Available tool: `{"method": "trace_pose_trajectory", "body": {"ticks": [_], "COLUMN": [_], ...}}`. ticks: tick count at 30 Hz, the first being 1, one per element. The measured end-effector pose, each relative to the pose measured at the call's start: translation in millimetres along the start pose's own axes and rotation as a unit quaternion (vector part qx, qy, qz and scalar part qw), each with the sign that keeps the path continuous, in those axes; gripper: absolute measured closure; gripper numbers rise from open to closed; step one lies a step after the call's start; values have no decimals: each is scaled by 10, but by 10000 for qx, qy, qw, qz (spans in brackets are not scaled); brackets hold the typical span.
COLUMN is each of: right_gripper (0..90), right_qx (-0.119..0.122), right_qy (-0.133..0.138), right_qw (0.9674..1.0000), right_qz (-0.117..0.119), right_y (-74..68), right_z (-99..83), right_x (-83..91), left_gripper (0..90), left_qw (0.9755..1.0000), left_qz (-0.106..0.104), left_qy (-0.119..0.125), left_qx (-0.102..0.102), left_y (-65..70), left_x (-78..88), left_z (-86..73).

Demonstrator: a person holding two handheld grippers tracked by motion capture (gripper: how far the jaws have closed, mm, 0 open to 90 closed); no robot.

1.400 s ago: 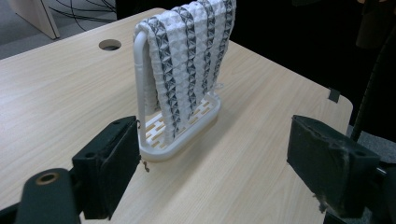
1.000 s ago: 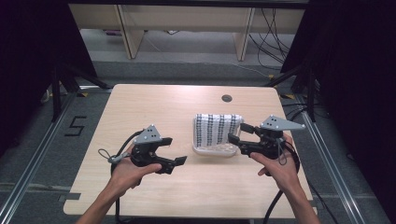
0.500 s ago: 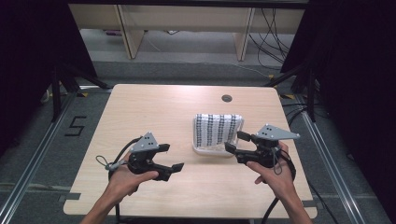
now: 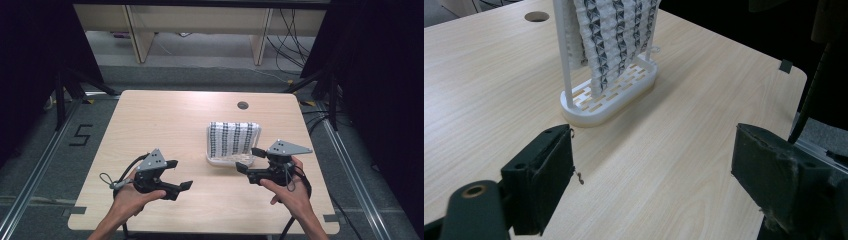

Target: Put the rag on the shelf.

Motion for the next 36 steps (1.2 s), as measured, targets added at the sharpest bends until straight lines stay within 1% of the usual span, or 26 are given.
{"method": "trace_pose_trajectory", "body": {"ticks": [1, 4, 6, 7, 8, 9, 10, 11, 14, 15, 17, 18, 21, 22, 23, 24, 25, 26, 27, 28, 29, 30, 31, 32, 33, 36], "right_gripper": [219, 220, 219, 220, 220, 220, 221, 221, 222, 222, 222, 222, 222, 221, 219, 218, 218, 215, 214, 213, 206, 206, 202, 199, 195, 176], "right_qx": [-44, 129, -55, 79, 33, 101, -6, 73, 93, 26, 46, -71, -117, 16, -139, 20, 20, -74, 60, -19, 119, 119, -187, -150, -118, -98], "right_qy": [-54, -39, -119, -86, -126, -142, -160, -192, -211, -212, -244, -270, -348, -332, -381, -378, -378, -428, -412, -425, -446, -446, -478, -525, -450, -538], "right_qw": [10000, 9999, 9999, 9999, 9999, 9998, 9999, 9998, 9997, 9998, 9997, 9996, 9993, 9994, 9990, 9991, 9991, 9990, 9991, 9990, 9988, 9988, 9985, 9984, 9987, 9984], "right_qz": [10, -44, 4, -4, 5, 10, 43, 48, 24, 60, 56, 99, 121, 103, 179, 171, 171, 83, 119, 161, 135, 135, 203, 130, 194, 152], "right_y": [-15, -2, -46, -37, -54, -53, -77, -69, -65, -77, -67, -87, -94, -78, -117, -96, -96, -114, -104, -118, -100, -100, -141, -134, -127, -118], "right_z": [-19, -37, -74, -88, -110, -127, -160, -199, -260, -289, -339, -374, -433, -441, -472, -480, -480, -496, -511, -527, -564, -564, -584, -604, -624, -677], "right_x": [4, -1, -5, -14, -16, -15, -14, -9, -19, -25, -40, -46, -58, -67, -76, -82, -82, -73, -82, -88, -88, -88, -86, -70, -84, -48], "left_gripper": [162, 162, 162, 162, 162, 162, 162, 161, 161, 161, 161, 161, 161, 161, 161, 161, 161, 161, 161, 161, 160, 160, 161, 161, 161, 161], "left_qw": [10000, 10000, 10000, 10000, 10000, 10000, 9999, 9999, 9999, 9999, 9999, 9999, 9998, 9998, 9998, 9998, 9998, 9998, 9998, 9999, 9997, 9998, 9997, 9997, 9999, 9996], "left_qz": [-25, -51, -63, -37, -13, -42, -59, -95, -49, -73, -38, 3, -11, 22, 36, 43, 26, 10, 59, 37, 98, 59, 78, 129, 83, 122], "left_qy": [33, 10, 2, -28, -24, -12, -79, -41, -86, -21, -37, -57, -23, -23, -14, -26, -16, -29, -114, -55, -163, -97, -210, -177, -136, -233], "left_qx": [8, 10, 52, 47, 65, 80, 69, 67, 119, 120, 148, 160, 182, 199, 201, 202, 216, 205, 173, 150, 130, 138, 31, 74, 53, 28], "left_y": [-1, -3, 2, 1, 4, 2, -4, -17, -38, -50, -60, -62, -72, -72, -73, -74, -75, -71, -67, -66, -53, -47, -52, -38, -41, -27], "left_x": [-20, -31, -33, -28, -26, -29, -23, -30, -24, -32, -15, -3, 24, 31, 36, 41, 38, 33, 40, 23, 25, 8, 14, 6, -5, -2], "left_z": [-50, -105, -157, -181, -207, -238, -261, -307, -366, -397, -452, -472, -548, -571, -601, -618, -640, -663, -672, -694, -707, -719, -730, -743, -754, -792]}}
Point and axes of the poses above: each handheld gripper's, and its own axes: x roughly backward along the jaws, z roughly out of its top, y roughly to its right, the point moved 2 cm from there along -x, roughly forward along the jaws, and after that the axes turned 2 degrees about y, right-handed, at the moved point
